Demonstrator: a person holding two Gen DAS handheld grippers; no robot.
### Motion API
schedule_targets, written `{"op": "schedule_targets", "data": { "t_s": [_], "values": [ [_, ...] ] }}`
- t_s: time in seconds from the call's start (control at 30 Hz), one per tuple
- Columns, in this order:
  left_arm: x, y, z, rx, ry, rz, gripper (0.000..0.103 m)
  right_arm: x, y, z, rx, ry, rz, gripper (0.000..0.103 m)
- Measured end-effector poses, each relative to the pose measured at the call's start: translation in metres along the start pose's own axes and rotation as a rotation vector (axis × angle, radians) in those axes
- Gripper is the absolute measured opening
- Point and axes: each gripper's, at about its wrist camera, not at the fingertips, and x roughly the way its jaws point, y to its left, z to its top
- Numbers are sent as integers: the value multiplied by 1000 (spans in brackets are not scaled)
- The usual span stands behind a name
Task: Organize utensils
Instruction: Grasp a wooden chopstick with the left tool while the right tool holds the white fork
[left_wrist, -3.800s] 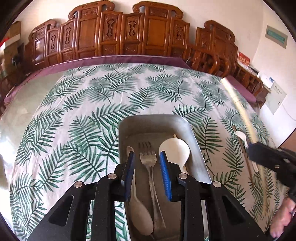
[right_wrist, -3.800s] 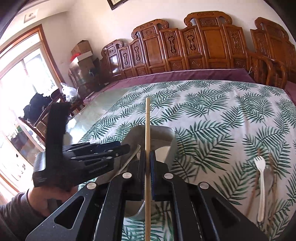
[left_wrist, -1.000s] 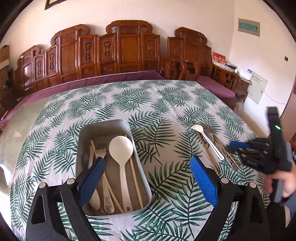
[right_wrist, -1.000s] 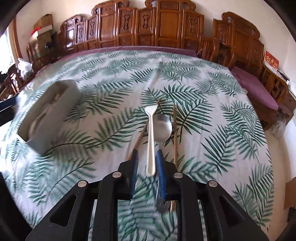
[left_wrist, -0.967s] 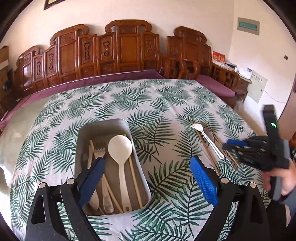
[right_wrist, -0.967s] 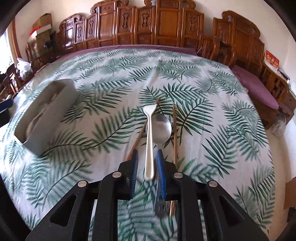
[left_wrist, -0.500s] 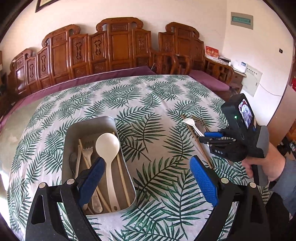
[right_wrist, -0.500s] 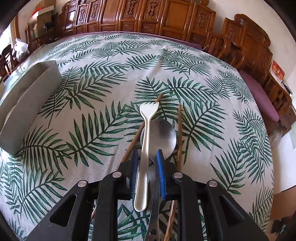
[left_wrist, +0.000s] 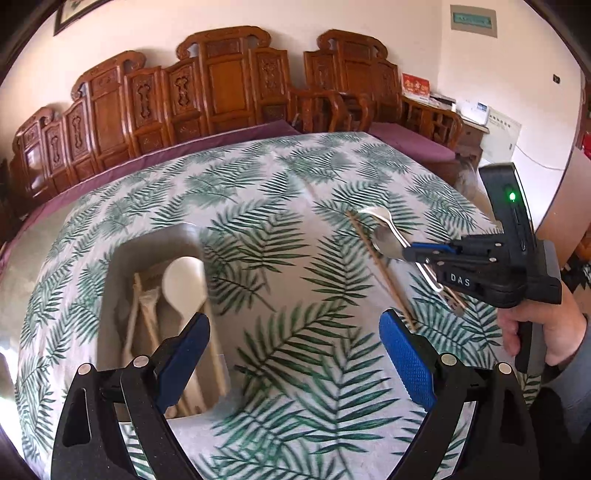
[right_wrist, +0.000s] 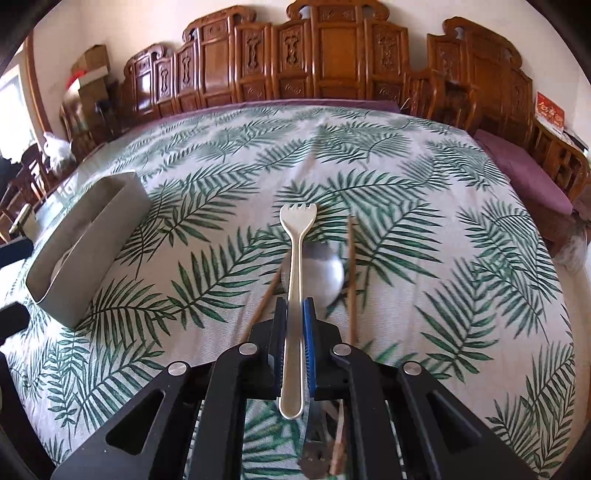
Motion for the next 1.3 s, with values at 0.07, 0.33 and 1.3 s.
{"op": "schedule_targets", "data": {
  "t_s": [0.07,0.33,1.3],
  "values": [
    [6,-12,2,25,10,-1,89,-3,-8,-2,3,-15,-4,10],
    [46,-46,5,58,71,-13,89,6,-40,-11,17,-3,-18,11],
    [132,-87,34,45,231,-28,8,11,-72,-8,133,4,63,11]
  ]
}}
